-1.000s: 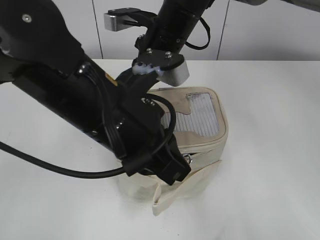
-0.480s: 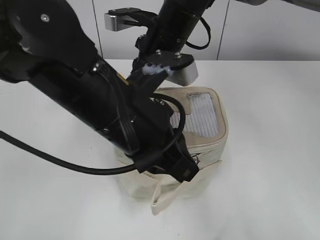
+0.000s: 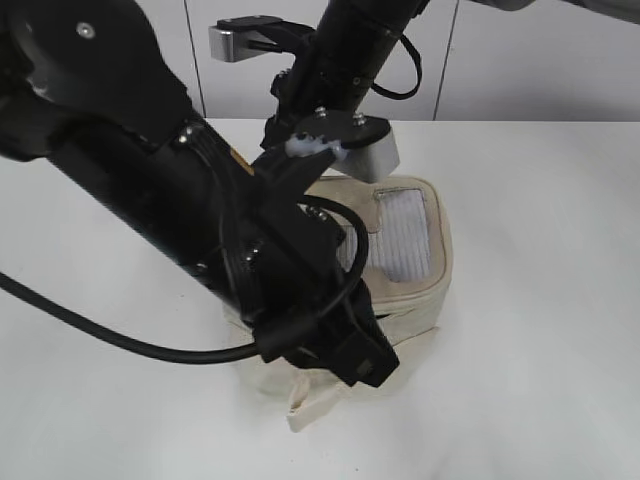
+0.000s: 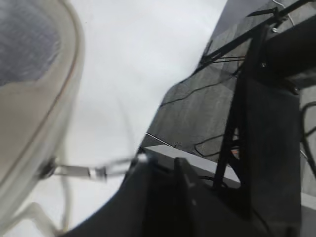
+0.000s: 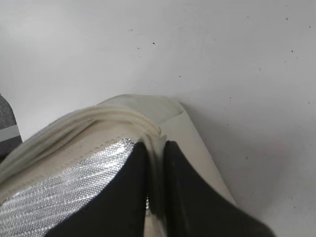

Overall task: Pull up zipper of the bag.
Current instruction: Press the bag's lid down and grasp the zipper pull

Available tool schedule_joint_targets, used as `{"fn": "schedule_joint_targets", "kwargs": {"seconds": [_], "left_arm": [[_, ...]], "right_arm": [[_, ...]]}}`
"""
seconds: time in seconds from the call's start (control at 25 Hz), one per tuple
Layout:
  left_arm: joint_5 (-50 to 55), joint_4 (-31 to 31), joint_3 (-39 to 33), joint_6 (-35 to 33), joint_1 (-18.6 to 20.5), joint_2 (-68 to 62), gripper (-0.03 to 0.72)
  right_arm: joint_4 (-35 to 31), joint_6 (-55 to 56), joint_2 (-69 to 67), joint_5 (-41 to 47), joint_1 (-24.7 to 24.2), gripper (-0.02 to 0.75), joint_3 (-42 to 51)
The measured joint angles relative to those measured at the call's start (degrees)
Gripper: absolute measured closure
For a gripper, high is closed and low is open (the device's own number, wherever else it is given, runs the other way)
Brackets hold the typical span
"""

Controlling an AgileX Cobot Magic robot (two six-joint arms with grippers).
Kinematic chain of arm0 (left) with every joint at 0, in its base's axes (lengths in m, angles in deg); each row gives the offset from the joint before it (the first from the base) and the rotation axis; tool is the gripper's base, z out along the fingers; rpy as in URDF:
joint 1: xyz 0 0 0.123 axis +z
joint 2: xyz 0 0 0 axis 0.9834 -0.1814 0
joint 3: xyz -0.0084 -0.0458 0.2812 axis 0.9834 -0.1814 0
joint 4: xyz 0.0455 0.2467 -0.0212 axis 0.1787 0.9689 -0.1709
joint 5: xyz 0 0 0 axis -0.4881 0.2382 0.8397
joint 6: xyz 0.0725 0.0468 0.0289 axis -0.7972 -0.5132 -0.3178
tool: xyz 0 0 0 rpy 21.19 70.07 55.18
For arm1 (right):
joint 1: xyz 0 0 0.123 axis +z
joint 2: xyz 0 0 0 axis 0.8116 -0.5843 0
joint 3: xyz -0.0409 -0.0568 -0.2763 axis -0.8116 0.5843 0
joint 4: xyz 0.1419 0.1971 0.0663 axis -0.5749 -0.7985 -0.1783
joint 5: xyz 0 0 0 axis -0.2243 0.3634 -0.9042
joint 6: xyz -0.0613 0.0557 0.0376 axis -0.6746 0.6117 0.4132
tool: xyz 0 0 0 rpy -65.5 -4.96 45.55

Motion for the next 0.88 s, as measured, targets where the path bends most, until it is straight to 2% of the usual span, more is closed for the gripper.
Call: {"fn": "schedule_joint_targets", "kwargs": {"seconds": [0.12, 0.2, 0.28, 0.48, 0.64, 0.72, 0.88], "left_arm": [[2.76, 0.67, 0.36, 1.20, -0.96, 2.50, 0.475], [3.55, 3.27, 0.36, 3.13, -1.01, 4.38, 0.380], [3.72, 6.66, 0.36, 5.27, -0.73, 5.92, 0.333], [3.85, 13.72, 0.36, 9.24, 0.59, 9.29, 0.306], [4.02, 18.47, 0.38, 11.87, 2.68, 11.31, 0.303], [3.93, 19.80, 0.38, 12.30, 3.89, 11.56, 0.304], [3.10, 20.94, 0.38, 12.51, 6.32, 11.56, 0.302]], "right_arm": [[0.32, 1.17, -0.06, -0.10, -0.11, 0.666, -0.03], [0.38, 1.32, -0.06, -0.10, -0.18, 0.639, -0.03], [0.31, 1.56, -0.06, -0.10, -0.18, 0.595, -0.14], [-0.06, 4.78, 0.26, -0.58, -0.18, 0.428, -0.94], [3.10, 9.88, 0.50, -0.64, -0.18, 0.297, -2.43], [4.80, 11.44, 0.84, -0.64, -0.18, 0.261, -3.07], [7.55, 14.00, 2.88, -0.64, -0.58, 0.244, -3.29]]}}
